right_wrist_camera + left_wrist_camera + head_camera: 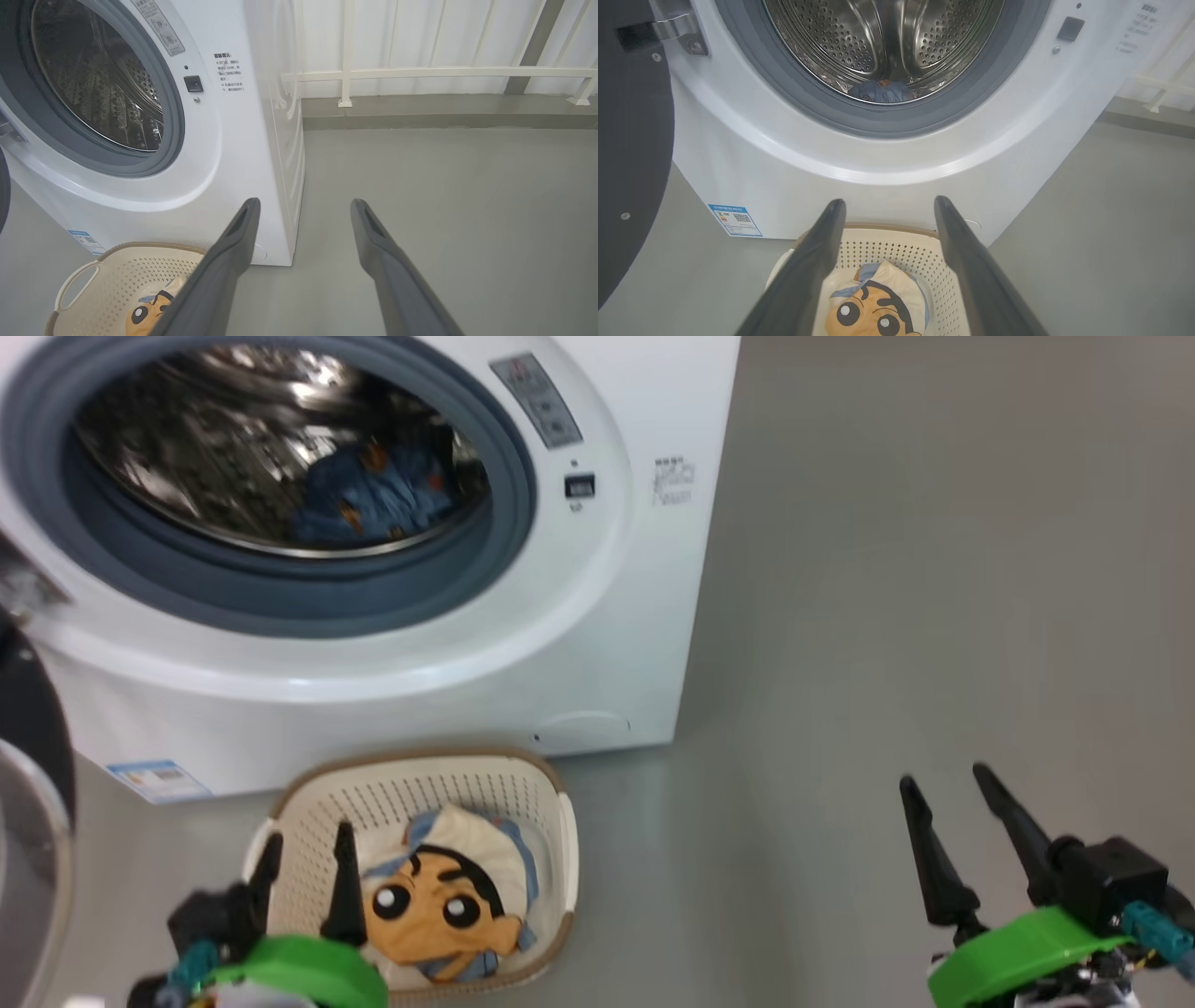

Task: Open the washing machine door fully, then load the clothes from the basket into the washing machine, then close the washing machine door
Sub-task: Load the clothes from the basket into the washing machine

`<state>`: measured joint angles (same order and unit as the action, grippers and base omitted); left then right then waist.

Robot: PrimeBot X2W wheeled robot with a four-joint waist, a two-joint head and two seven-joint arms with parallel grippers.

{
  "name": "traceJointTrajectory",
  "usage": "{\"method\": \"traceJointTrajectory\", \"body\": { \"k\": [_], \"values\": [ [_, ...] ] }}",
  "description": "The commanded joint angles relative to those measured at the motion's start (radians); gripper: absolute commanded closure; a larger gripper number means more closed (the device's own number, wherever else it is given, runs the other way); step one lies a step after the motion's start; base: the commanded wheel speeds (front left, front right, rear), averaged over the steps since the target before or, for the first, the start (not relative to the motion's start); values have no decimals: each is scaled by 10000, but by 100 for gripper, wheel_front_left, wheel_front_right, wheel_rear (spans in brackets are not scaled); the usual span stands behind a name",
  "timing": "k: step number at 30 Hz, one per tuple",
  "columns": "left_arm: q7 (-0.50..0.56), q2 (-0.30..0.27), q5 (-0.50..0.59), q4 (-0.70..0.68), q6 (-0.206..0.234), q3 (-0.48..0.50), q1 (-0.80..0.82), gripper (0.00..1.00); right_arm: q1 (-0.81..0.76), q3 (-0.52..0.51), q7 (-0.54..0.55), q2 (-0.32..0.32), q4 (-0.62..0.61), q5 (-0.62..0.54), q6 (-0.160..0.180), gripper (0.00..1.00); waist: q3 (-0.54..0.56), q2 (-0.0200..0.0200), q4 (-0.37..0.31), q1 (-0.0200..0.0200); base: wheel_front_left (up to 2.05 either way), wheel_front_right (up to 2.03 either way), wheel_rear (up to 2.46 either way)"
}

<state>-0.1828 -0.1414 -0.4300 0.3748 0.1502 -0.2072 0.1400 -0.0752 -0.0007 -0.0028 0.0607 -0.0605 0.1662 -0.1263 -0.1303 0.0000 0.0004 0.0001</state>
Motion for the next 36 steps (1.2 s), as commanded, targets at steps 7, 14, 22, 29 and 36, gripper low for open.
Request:
{"method": "traceJointTrajectory", "body": {
  "k": [7,14,22,29,36],
  "values": [
    [319,-399,-44,1895,-450,309,2590,0,1376,479,-407,165,-391,102,-44,0,-2863,0,-1051,-1,0,0,0],
    [618,-779,-171,4050,-868,401,4693,0,2586,939,-885,148,-442,32,-44,0,-4751,0,-1855,-1,0,0,0],
    [1031,-1199,-396,5917,-1145,572,6303,0,3394,1488,-1404,34,-709,125,-44,0,-6335,0,-2608,-1,0,0,0],
    [1428,-1500,-633,7282,-1442,683,7433,0,3688,1771,-1743,-52,-750,285,-44,0,-7444,0,-3120,-1,0,0,0],
    [2057,-1718,-1016,8317,-1483,933,8255,0,3862,1913,-1935,-88,-668,447,-44,0,-8226,0,-3385,-1,0,0,0]
  ]
}}
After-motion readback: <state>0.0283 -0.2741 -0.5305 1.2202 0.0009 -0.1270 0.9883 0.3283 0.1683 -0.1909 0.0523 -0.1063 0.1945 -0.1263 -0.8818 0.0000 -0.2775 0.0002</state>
